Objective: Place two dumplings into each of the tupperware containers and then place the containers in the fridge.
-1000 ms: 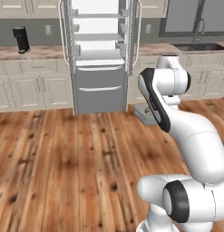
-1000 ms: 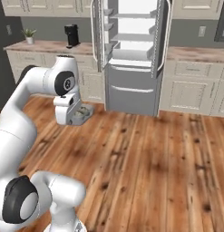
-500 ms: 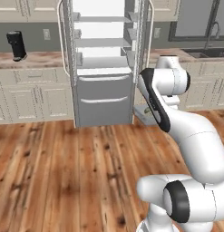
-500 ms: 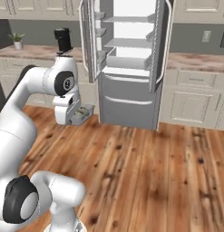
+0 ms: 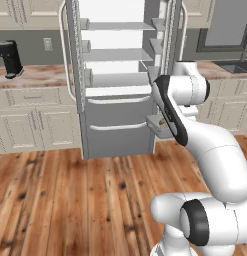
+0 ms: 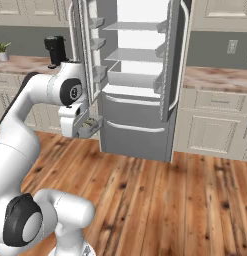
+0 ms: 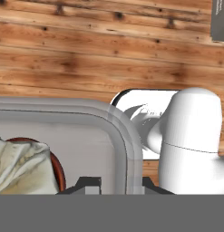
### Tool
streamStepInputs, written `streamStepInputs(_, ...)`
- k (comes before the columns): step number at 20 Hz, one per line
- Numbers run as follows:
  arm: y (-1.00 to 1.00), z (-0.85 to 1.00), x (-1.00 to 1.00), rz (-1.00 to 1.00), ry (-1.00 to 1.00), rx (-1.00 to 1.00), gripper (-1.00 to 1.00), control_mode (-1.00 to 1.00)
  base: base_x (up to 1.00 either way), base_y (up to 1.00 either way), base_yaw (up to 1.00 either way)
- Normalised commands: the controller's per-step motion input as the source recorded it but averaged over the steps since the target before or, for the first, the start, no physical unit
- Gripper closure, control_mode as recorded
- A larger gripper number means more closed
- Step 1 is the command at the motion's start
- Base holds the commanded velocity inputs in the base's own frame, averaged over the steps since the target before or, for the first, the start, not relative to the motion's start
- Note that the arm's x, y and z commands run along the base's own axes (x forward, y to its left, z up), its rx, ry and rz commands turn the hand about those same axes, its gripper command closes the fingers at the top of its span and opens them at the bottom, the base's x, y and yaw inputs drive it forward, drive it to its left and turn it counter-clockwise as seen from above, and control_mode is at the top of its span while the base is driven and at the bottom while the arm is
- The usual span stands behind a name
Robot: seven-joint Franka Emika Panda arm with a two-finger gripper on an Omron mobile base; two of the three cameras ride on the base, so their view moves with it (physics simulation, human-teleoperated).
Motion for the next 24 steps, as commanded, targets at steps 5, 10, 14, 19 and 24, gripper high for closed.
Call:
streamStepInputs(5, 0.00, 0.00, 0.00, 0.00, 0.00, 0.00, 1.00, 1.00, 1.00, 0.00, 0.00)
streamStepInputs(10, 0.00, 0.00, 0.00, 0.00, 0.00, 0.00, 1.00, 1.00, 1.00, 0.01, 0.00)
streamStepInputs(14, 0.00, 0.00, 0.00, 0.00, 0.00, 0.00, 1.00, 1.00, 1.00, 0.04, 0.00)
streamStepInputs(19, 0.00, 0.00, 0.00, 0.00, 0.00, 0.00, 1.00, 1.00, 1.00, 0.05, 0.00)
streamStepInputs(24, 0.00, 0.00, 0.00, 0.00, 0.00, 0.00, 1.00, 1.00, 1.00, 0.00, 0.00)
